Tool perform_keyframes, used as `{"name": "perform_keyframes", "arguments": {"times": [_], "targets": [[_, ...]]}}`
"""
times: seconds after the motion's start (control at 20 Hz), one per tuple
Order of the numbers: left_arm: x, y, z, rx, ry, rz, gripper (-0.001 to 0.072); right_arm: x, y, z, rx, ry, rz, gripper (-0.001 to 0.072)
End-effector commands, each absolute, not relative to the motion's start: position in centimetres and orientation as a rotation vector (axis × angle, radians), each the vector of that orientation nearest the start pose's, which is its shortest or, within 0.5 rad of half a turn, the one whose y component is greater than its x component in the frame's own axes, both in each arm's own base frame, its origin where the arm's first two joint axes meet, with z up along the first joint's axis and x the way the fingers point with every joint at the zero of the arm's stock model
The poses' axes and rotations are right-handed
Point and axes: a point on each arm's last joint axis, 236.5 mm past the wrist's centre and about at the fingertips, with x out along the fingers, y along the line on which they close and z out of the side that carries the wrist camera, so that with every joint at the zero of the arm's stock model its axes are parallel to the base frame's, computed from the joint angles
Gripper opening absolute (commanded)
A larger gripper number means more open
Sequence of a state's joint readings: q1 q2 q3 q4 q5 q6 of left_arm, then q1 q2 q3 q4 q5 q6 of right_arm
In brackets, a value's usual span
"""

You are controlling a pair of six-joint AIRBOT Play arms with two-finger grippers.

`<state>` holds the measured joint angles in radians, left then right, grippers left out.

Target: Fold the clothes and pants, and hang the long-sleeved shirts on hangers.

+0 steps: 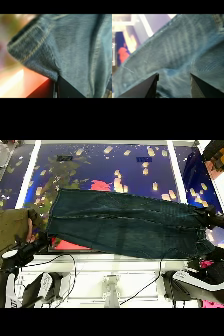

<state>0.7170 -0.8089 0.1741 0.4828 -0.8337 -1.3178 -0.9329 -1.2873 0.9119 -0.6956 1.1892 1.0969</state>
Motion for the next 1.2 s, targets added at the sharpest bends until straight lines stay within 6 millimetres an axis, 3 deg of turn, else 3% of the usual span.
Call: {"name": "perform_keyframes", "arguments": {"times": [0.0,0.1,0.15,0.2,0.3,0.35,0.55,0.65,0.85,1.15], "targets": [[28.5,3.4,-5.5,-1.261,0.740,0.213,0.0006,28.0,-19.9,-1.5,1.000,1.021,-0.253,0.0441],[28.5,3.4,-5.5,-1.232,0.745,0.202,0.0006,23.4,-22.0,-2.9,1.065,1.101,-0.403,0.0490],[28.5,3.4,-5.5,-1.231,0.745,0.202,0.0006,21.3,-22.5,-3.4,1.112,1.135,-0.462,0.0571],[28.5,3.4,-5.5,-1.231,0.744,0.202,0.0006,19.9,-22.4,-3.6,1.145,1.162,-0.477,0.0588],[28.5,3.4,-5.5,-1.203,0.746,0.190,0.0006,18.5,-21.8,-4.1,1.179,1.213,-0.480,0.0596],[28.5,3.4,-5.5,-1.201,0.746,0.187,0.0006,17.9,-21.7,-4.4,1.173,1.243,-0.484,0.0657],[28.4,2.8,-5.3,-1.212,0.757,0.163,0.0007,15.0,-23.1,-5.6,1.097,1.335,-0.601,0.0668],[28.3,2.3,-5.2,-1.218,0.768,0.144,0.0007,14.2,-23.7,-6.0,1.082,1.352,-0.645,0.0667],[28.2,2.0,-5.1,-1.222,0.775,0.131,0.0007,13.8,-22.8,-7.0,1.119,1.403,-0.617,0.0667],[28.2,2.0,-5.1,-1.214,0.775,0.128,0.0007,15.6,-21.2,-7.8,1.201,1.372,-0.547,0.0658]]}}
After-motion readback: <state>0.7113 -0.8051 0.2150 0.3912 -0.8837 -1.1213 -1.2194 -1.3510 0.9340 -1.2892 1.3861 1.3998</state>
